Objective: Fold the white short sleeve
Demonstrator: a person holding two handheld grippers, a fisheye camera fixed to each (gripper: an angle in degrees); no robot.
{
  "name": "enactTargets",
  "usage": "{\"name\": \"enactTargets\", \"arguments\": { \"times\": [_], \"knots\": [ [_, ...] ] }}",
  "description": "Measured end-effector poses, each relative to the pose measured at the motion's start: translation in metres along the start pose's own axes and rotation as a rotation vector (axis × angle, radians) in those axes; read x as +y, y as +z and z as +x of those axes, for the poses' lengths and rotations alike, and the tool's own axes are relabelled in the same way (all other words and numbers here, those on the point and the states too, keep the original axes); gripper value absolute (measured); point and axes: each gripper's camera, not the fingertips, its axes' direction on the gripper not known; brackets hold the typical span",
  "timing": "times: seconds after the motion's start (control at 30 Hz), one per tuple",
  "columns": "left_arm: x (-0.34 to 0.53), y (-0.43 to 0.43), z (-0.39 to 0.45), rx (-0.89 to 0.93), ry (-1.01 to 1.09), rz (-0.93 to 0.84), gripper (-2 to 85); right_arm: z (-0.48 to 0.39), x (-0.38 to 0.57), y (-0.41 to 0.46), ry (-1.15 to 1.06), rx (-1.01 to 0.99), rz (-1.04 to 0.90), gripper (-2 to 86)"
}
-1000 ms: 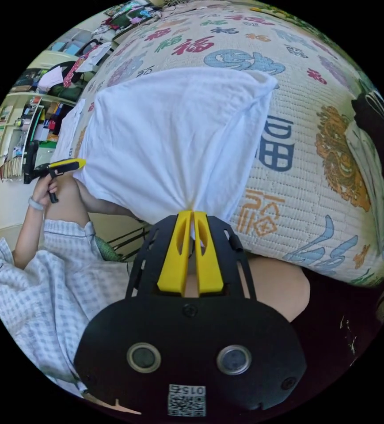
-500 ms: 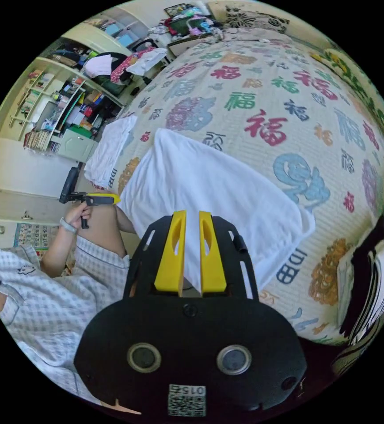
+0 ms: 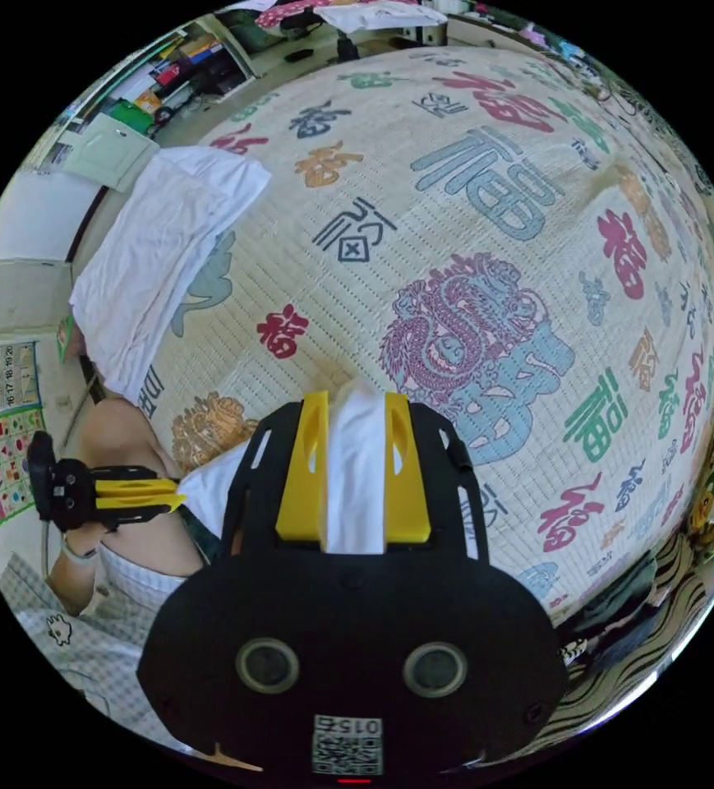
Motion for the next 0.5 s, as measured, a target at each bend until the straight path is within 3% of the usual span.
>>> {"name": "enactTargets", "arguments": {
  "times": [0.1,0.23,0.5],
  "knots": [
    [0.011,-0.021,-0.007,0.081,-0.006,0.084,0.2,0.0,-0.023,0.019,0.005,0.066,-0.131,2.1],
    [0.023,-0.038,-0.016,0.174,-0.004,0.162,0.0,0.018,-0.025,0.01,0.073,-0.024,-0.054,-0.3],
    [0.043,-0.093,-0.023,0.137,0.001,0.371,-0.2,0.037,-0.038,-0.071,0.118,-0.076,0.192,-0.5]
  ]
}}
